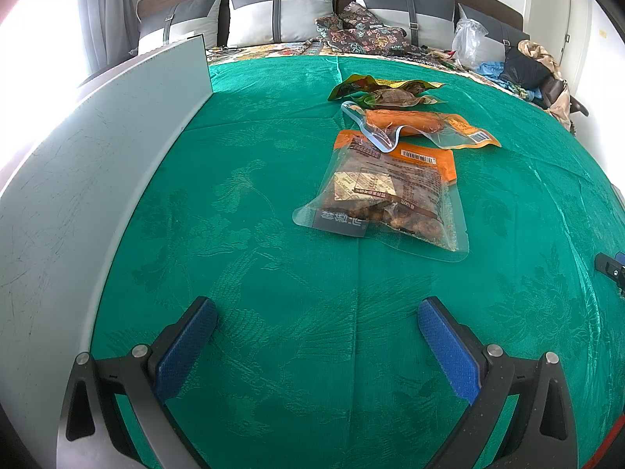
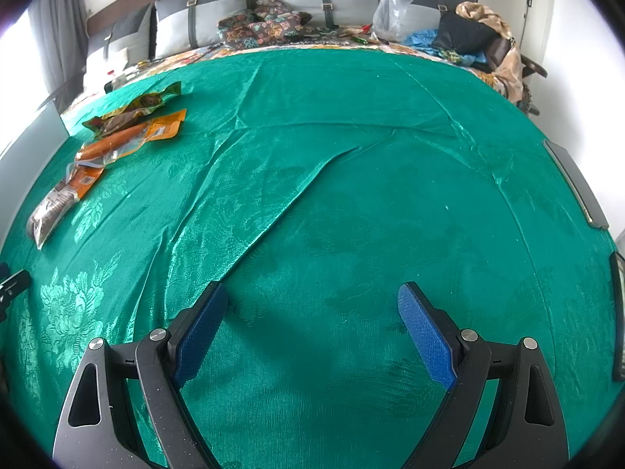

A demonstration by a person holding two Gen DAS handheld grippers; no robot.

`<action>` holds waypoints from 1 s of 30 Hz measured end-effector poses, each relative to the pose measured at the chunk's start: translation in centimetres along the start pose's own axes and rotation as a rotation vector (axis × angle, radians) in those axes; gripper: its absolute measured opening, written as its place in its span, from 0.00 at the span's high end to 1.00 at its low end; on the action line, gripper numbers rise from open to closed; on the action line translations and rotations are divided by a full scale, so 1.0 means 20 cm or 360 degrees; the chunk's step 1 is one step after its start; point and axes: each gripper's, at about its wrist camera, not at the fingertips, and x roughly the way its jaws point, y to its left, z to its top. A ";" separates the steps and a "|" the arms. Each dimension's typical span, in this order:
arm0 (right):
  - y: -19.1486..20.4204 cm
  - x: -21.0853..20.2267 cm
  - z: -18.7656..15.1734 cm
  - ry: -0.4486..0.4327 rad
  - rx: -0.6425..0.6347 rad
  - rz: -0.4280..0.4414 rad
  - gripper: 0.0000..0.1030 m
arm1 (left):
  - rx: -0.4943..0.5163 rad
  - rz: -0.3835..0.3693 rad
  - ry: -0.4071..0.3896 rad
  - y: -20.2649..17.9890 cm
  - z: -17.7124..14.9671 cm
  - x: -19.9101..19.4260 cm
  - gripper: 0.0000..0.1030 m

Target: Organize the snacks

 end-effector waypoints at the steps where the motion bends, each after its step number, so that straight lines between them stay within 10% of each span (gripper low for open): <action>1: 0.00 0.00 0.00 0.0000 0.0000 0.0000 0.11 | 0.0001 -0.0001 0.0001 0.00 0.00 0.00 0.01; 20: 0.00 0.00 0.00 0.0000 0.0001 0.0001 0.11 | 0.0005 -0.0003 0.0064 0.02 0.02 0.01 0.00; 23: 0.00 0.00 0.00 0.0000 0.0001 0.0001 0.11 | 0.0002 -0.0057 0.0194 0.04 0.09 -0.01 0.02; 30: 0.00 0.00 0.00 0.0000 0.0001 0.0001 0.11 | 0.0158 -0.0257 0.0047 0.04 0.43 -0.15 0.02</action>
